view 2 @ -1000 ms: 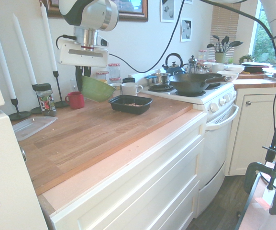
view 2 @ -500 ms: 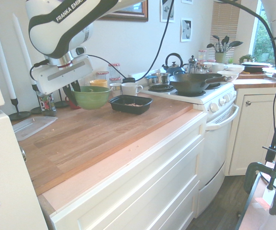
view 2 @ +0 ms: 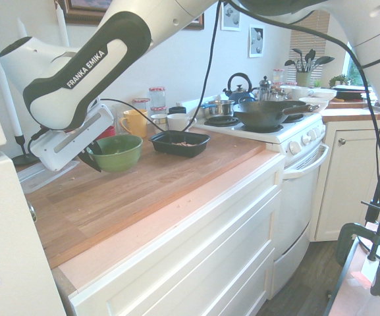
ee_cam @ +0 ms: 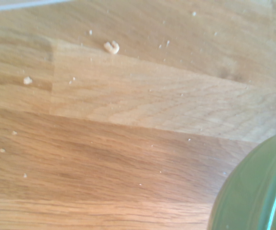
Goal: Pour the cereal into the box
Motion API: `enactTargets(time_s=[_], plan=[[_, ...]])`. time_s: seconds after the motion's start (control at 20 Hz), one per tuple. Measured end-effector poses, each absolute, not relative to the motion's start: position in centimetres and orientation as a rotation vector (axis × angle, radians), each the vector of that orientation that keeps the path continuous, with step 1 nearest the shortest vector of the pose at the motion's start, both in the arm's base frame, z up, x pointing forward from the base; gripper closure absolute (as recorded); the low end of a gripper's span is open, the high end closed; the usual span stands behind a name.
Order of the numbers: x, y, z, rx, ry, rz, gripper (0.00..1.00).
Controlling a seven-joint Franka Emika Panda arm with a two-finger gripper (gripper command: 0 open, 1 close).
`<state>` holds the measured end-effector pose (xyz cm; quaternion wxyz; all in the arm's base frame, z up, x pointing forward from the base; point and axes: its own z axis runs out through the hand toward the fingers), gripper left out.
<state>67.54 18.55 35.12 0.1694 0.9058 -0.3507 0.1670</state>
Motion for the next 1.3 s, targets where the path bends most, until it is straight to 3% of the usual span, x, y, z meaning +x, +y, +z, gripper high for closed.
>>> enactTargets(time_s=[0.55,0.6,1.3], plan=[[70.0,17.2,32.4,2.609,-1.01,0.42,1.0],[70.2,17.1,32.5,2.613,-1.02,0.413,0.0],[70.5,16.2,34.4,2.621,-1.056,0.41,0.0]])
